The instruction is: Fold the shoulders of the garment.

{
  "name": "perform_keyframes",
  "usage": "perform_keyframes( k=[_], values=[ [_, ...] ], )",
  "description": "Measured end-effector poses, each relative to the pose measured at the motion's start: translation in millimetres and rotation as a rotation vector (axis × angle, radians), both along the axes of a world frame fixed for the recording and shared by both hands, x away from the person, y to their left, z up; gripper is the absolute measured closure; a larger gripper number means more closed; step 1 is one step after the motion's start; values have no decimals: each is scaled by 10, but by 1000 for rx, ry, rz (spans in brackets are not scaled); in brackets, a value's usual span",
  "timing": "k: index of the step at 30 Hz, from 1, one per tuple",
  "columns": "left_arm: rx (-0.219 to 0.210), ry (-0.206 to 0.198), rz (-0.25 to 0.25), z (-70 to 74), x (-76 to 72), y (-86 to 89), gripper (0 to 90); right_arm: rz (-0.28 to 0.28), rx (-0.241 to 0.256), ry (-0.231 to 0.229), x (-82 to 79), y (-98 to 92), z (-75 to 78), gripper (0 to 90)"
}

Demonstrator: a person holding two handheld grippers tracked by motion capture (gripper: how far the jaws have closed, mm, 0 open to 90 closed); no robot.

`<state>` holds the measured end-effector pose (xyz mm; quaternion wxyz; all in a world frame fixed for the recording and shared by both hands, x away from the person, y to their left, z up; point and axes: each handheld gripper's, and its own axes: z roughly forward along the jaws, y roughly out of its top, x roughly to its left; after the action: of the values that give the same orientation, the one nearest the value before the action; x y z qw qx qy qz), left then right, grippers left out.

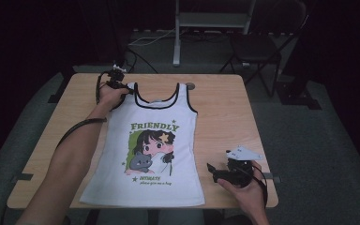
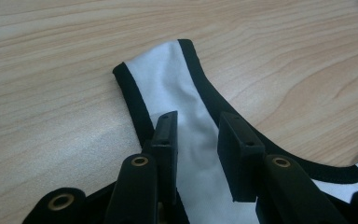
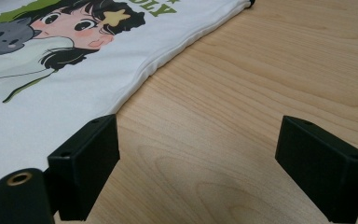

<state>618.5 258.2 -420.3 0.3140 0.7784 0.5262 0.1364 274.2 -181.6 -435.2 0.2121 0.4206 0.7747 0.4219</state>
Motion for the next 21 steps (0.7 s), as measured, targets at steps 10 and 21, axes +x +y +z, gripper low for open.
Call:
perform_keyframes(
  k=[10, 21],
  values=[
    [-35, 1, -8, -29, -6, 54, 832, 16, -9, 9, 8, 32, -15, 131],
    [-81, -5, -25, -16, -70, 69, 890, 8, -7, 5, -5, 15, -13, 132]
  ],
)
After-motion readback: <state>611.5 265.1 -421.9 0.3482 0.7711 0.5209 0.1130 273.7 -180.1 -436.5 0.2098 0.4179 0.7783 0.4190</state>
